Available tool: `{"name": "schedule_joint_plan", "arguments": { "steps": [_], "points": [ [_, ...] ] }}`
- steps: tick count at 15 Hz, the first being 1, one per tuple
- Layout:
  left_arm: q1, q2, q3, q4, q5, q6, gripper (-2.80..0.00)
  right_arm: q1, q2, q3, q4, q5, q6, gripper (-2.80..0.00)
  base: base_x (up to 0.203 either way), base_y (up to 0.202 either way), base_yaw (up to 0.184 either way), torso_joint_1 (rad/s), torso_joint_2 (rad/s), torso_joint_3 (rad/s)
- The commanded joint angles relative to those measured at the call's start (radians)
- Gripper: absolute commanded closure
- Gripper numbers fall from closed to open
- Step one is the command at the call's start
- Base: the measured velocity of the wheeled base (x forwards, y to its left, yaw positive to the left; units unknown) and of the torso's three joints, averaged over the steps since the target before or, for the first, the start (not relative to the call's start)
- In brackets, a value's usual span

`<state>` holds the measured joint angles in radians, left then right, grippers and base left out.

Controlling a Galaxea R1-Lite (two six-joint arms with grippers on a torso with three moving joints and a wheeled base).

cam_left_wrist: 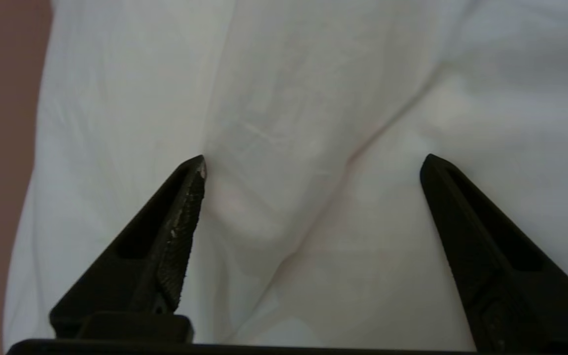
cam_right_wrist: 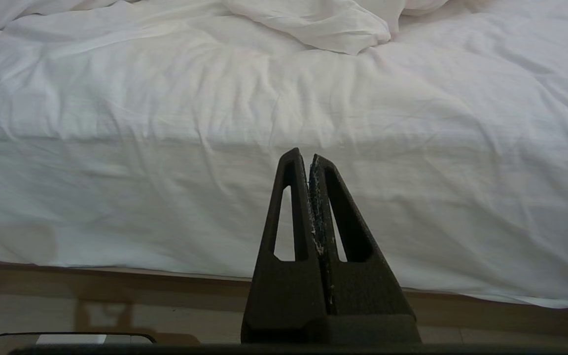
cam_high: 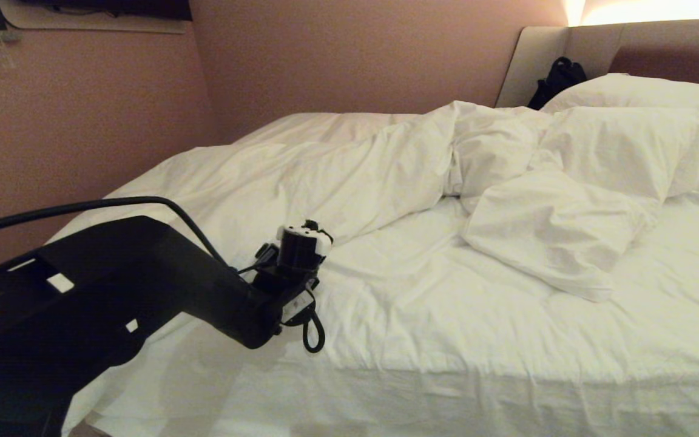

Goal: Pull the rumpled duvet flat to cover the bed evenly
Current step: Flatten the corners of the folded blanket

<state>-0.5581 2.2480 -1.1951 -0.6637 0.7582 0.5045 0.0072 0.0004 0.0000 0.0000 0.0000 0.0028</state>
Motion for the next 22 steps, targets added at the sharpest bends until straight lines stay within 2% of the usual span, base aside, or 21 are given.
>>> {"name": "schedule_joint_plan", "arguments": {
  "steps": [1, 8, 11, 18, 22],
  "points": [
    [0.001, 0.043, -0.022, -0.019, 0.047, 0.005, -2.80, 0.000, 0.000, 0.000, 0.000, 0.000, 0.000, 0.00, 0.000, 0.000, 0.000, 0.000, 0.00, 0.000],
    [0.018, 0.106, -0.101, -0.051, 0.187, 0.026, -2.80, 0.000, 0.000, 0.000, 0.000, 0.000, 0.000, 0.00, 0.000, 0.000, 0.000, 0.000, 0.00, 0.000],
    [0.027, 0.114, -0.117, -0.051, 0.197, 0.026, -2.80, 0.000, 0.000, 0.000, 0.000, 0.000, 0.000, 0.00, 0.000, 0.000, 0.000, 0.000, 0.00, 0.000],
    [0.108, 0.154, -0.215, -0.058, 0.201, 0.028, -2.80, 0.000, 0.000, 0.000, 0.000, 0.000, 0.000, 0.00, 0.000, 0.000, 0.000, 0.000, 0.00, 0.000],
    [0.107, 0.156, -0.213, -0.135, 0.204, 0.045, -2.80, 0.000, 0.000, 0.000, 0.000, 0.000, 0.000, 0.00, 0.000, 0.000, 0.000, 0.000, 0.00, 0.000]
  ]
}}
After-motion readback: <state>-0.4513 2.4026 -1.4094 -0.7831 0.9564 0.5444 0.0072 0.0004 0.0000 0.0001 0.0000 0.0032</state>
